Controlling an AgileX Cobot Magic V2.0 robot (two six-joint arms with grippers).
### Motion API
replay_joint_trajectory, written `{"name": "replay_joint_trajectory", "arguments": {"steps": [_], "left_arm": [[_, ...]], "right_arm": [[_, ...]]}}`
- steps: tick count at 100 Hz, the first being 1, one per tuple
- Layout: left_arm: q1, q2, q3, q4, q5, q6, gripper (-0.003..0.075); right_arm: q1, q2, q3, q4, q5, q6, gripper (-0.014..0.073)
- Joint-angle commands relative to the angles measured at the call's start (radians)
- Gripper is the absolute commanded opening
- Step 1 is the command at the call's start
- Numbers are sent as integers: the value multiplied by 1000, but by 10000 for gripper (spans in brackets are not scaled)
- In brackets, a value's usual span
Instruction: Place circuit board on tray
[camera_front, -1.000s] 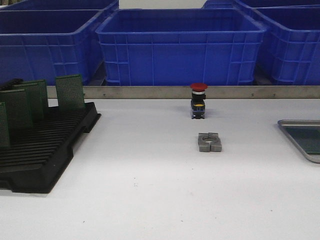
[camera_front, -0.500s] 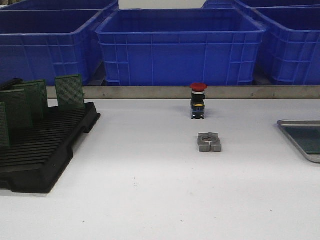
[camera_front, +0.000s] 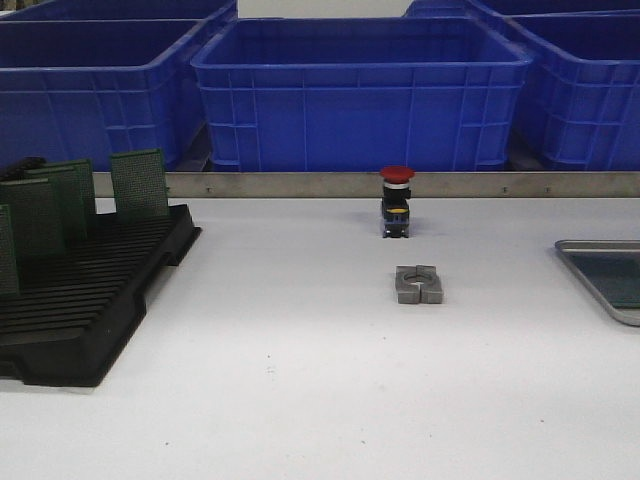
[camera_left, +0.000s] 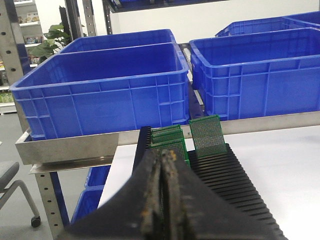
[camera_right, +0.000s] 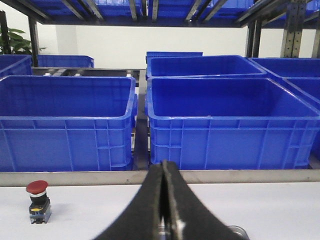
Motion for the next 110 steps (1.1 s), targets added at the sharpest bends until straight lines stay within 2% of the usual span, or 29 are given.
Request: {"name": "replay_joint_trajectory", "arguments": {"steps": [1,31,51,58,110], "left_arm": [[2,-34,-2,-3,-79,-11,-18],[2,-34,-2,-3,-79,-11,-18],[2,-34,-2,-3,-79,-11,-18],[2,-34,-2,-3,-79,-11,-18],[2,-34,-2,-3,-79,-11,-18]], "right_arm": [[21,-10,13,-81,-136,63,-69],[111,-84,116,-65,-143,63,-69],[112,-164,197,-24,-160,63,-69],[112,-199,196,-24,-120,63,-69],[112,-196,196,-24,-157,63,-69]]}}
